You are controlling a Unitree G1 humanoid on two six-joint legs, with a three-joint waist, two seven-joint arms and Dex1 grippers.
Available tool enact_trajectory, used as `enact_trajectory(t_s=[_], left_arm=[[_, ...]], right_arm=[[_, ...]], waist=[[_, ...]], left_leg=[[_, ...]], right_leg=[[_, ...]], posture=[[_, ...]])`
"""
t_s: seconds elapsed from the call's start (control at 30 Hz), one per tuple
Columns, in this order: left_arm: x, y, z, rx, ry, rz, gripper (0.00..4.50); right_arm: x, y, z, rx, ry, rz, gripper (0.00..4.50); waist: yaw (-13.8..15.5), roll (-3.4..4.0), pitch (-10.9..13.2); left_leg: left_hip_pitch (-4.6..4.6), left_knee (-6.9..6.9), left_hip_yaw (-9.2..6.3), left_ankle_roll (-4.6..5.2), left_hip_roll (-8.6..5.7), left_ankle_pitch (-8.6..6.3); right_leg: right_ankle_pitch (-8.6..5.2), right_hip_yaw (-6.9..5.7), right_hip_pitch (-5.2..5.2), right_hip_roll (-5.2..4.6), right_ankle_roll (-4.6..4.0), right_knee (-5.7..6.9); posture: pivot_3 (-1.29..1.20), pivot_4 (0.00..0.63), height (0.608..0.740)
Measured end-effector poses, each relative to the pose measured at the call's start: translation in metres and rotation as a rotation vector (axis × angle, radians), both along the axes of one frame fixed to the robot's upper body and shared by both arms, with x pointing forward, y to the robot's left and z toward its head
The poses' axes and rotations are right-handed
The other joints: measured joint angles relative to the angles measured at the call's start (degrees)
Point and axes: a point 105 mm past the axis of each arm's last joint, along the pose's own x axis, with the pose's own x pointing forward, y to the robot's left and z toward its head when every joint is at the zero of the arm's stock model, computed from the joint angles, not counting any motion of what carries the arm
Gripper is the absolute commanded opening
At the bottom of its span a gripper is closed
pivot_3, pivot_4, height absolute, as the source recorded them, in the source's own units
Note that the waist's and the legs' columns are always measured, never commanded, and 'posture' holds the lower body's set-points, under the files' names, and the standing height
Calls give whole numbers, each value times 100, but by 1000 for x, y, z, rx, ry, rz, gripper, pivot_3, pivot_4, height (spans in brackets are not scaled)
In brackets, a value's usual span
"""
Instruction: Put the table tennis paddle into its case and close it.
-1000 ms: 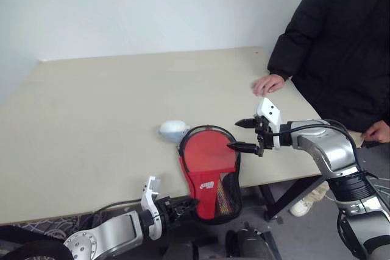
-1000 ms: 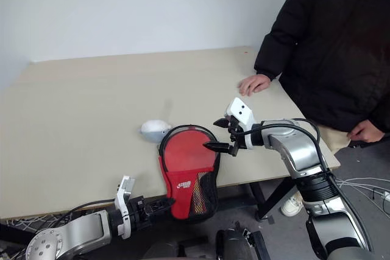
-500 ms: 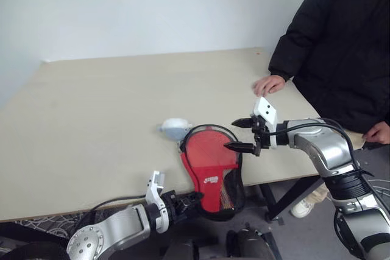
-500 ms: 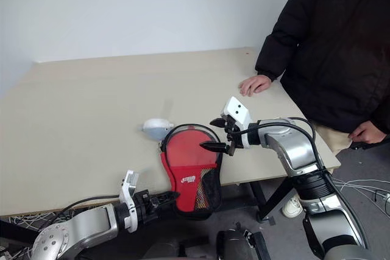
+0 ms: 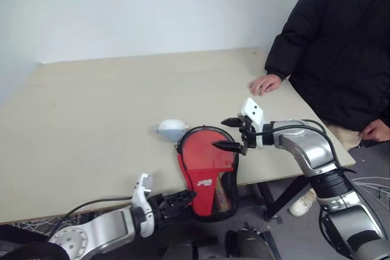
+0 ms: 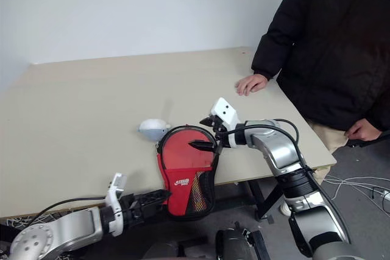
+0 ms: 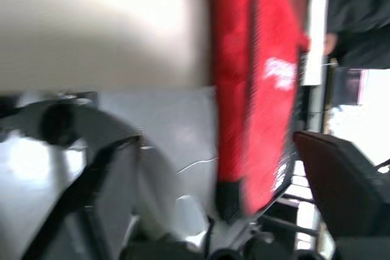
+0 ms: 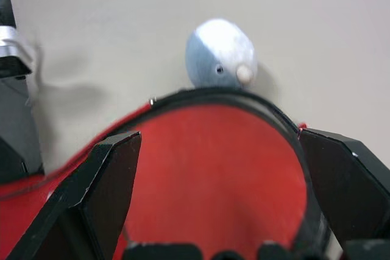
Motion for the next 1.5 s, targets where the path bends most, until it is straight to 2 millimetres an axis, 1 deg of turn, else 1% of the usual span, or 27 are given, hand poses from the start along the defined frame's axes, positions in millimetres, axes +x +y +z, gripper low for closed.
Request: enact_trajectory(t_s=[0.17, 0.23, 0.33, 0.37, 0.4, 0.47, 0.53, 0.63, 0.7, 0.73, 0.83, 0.9, 1.0, 1.07, 1.27, 1.4, 1.5], left_arm=[[8, 13, 17, 8, -100, -24, 4490], [16, 15, 25, 22, -174, -41, 4490], [35, 19, 35, 62, -298, -57, 4490], [45, 22, 41, 89, -359, -52, 4490], [56, 29, 48, 122, -419, -25, 4490], [78, 43, 57, 241, -554, 13, 4490], [91, 51, 64, 326, -640, 30, 4490], [97, 47, 62, 334, -679, 6, 4490], [98, 43, 62, 325, -695, -15, 4490], [99, 41, 64, 329, -707, -29, 4490], [106, 38, 69, 334, -750, -40, 4490], [113, 38, 70, 363, -773, -40, 4490], [122, 39, 66, 406, -788, -33, 4490], [127, 40, 65, 427, -799, -25, 4490], [150, 44, 72, 520, -891, 17, 4490], [160, 40, 61, 555, -891, 22, 4490], [165, 36, 47, 578, -868, 19, 4490]], right_arm=[[-2, 17, -3, 24, 1, 13, 4500], [-1, 21, -8, 29, 16, 1, 4500], [0, 28, -17, 29, 42, -10, 4500], [1, 30, -20, 30, 49, -13, 4500], [0, 33, -22, 32, 54, -13, 4500], [0, 35, -27, 31, 56, -20, 4500], [-1, 38, -34, 27, 70, -24, 4500], [3, 35, -43, 7, 82, -55, 4500], [4, 35, -46, 3, 84, -64, 4500], [5, 35, -47, 0, 85, -67, 4500], [6, 36, -53, -5, 97, -80, 4500], [6, 38, -57, -5, 111, -85, 4500], [5, 37, -64, -14, 133, -94, 4500], [5, 37, -66, -11, 135, -95, 4500], [5, 40, -68, -5, 135, -100, 4500], [5, 43, -68, -1, 136, -99, 4500], [4, 44, -68, 1, 142, -99, 4500]], waist=[[-5, 6, 4], [0, 8, 5], [-5, 10, 7], [-3, 9, 7], [-5, 9, 7], [-4, 10, 8], [-14, 10, 7], [-31, 11, 8], [-34, 7, 6], [-33, 7, 6], [-30, 7, 6], [-27, 3, 3], [-23, 2, 2], [-24, -2, 1], [-24, -8, -3], [-28, -11, -5], [-31, -12, -6]], left_leg=[[-4, -4, 6, -2, -2, -1], [-4, -3, 2, -6, -2, 3], [-5, -2, 5, -24, -8, 18], [-5, -2, 4, -33, -8, 24], [-6, -3, -3, -40, -2, 28], [-8, -8, -6, -47, 11, 31], [-9, -17, -5, -49, 25, 33], [-12, -28, -1, -30, 26, 46], [-18, -27, 0, -37, 27, 50], [-27, -27, 1, -55, 26, 61], [-38, -25, 5, -54, 25, 61], [-40, -21, 4, -29, 24, 47], [-38, -12, 1, -25, 20, 46], [-39, -12, 0, -24, 20, 46], [-35, -12, -5, -22, 22, 46], [-27, -12, -6, -22, 23, 46], [-22, -13, -6, -20, 24, 45]], right_leg=[[1, 1, -6, 0, 2, 0], [2, -2, -6, 1, 2, 0], [2, 4, -6, 16, 2, 2], [2, 7, -4, 26, 1, 2], [2, 16, -4, 41, 0, 2], [0, 22, 0, 63, -2, 1], [1, 25, -1, 75, -1, 0], [1, 37, -15, 81, -1, 1], [2, 42, -36, 83, -2, 4], [3, 47, -48, 84, -3, 5], [5, 51, -50, 85, -6, 4], [6, 51, -46, 85, -7, 4], [9, 54, -47, 83, -10, 5], [10, 56, -46, 84, -12, 5], [10, 59, -31, 85, -13, 11], [11, 67, -28, 87, -12, 14], [11, 77, -28, 88, -12, 17]], posture=[[0, 0, 740], [0, 0, 740], [0, 0, 740], [0, 0, 740], [0, 0, 740], [0, 0, 740], [0, 0, 740], [0, 0, 740], [0, 0, 740], [0, 0, 740], [0, 0, 740], [0, 0, 740], [0, 0, 740], [0, 0, 740], [0, 0, 740], [0, 0, 740], [0, 0, 740]])
